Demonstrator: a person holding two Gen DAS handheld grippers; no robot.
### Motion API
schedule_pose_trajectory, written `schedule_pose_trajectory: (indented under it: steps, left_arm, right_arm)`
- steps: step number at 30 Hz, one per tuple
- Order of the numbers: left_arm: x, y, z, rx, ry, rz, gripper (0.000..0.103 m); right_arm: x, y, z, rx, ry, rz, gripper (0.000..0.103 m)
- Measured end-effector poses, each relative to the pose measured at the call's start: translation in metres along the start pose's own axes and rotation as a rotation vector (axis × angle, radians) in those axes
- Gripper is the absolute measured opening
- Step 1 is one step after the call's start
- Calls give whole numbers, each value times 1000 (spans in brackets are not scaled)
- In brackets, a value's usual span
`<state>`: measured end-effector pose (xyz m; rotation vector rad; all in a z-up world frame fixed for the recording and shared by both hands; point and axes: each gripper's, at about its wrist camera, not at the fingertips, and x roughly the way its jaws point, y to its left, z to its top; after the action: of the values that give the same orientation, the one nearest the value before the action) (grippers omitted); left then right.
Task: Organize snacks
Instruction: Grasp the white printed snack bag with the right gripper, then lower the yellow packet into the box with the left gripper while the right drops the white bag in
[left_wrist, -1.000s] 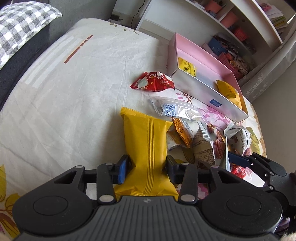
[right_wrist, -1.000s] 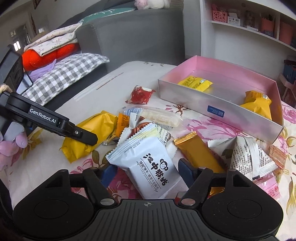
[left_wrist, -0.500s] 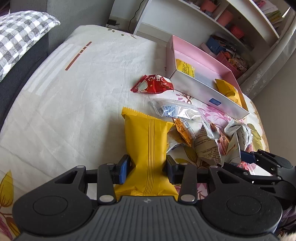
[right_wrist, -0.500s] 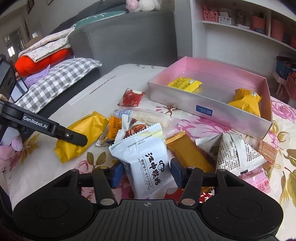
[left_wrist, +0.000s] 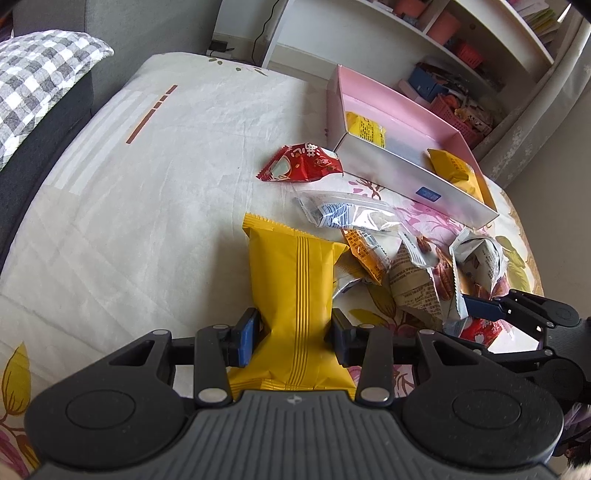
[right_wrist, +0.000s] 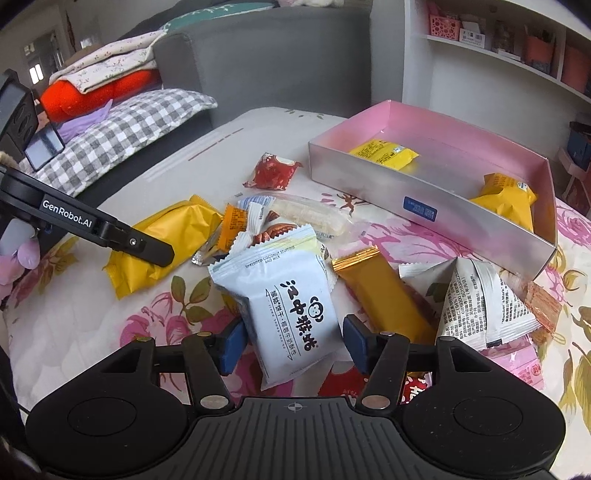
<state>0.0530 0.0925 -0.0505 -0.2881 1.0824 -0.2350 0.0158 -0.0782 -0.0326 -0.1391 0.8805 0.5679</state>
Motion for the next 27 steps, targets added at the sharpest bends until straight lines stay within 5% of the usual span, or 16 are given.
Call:
schedule_pose_trajectory:
  steps: [8, 27]
  left_arm:
    - [0, -1, 0, 3, 0, 3, 37]
    - [-27, -2, 12, -35, -60, -59, 36]
  right_arm:
    - [-4, 2, 7, 23, -3, 16, 46]
    - [-39, -8, 15, 119, -77, -4, 44]
